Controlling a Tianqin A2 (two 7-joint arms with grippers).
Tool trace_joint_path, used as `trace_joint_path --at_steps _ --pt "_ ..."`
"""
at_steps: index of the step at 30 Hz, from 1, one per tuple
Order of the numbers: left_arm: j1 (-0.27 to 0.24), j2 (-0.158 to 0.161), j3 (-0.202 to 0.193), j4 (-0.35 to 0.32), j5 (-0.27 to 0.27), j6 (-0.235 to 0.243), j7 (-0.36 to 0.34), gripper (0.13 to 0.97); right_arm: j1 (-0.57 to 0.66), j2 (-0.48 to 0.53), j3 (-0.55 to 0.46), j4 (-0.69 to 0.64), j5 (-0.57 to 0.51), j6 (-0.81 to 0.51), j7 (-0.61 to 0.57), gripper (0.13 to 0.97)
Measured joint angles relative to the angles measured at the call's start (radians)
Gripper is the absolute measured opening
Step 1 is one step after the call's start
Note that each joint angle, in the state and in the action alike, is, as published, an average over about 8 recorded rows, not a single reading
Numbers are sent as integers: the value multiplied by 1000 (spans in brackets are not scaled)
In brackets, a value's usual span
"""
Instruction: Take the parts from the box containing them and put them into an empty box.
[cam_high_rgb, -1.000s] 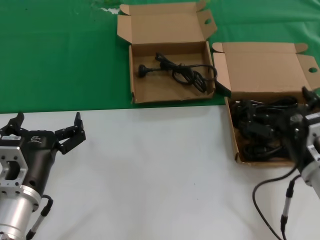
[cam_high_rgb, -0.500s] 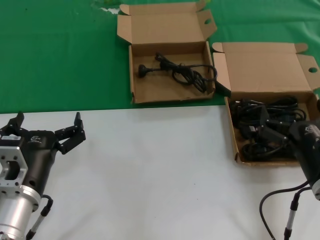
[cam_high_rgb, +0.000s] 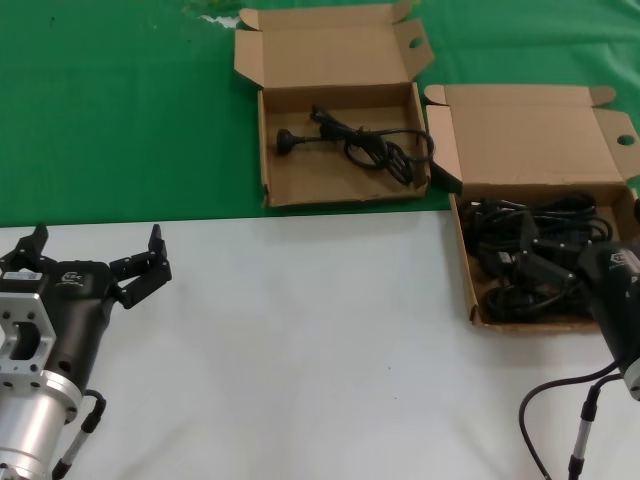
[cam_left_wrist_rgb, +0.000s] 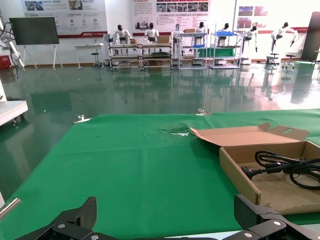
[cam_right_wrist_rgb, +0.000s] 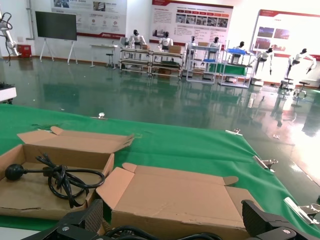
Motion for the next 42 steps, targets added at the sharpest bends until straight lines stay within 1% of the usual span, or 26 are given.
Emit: trace_joint_path --at_steps 42 --pt "0 0 0 0 0 0 0 966 0 0 0 0 0 0 0 966"
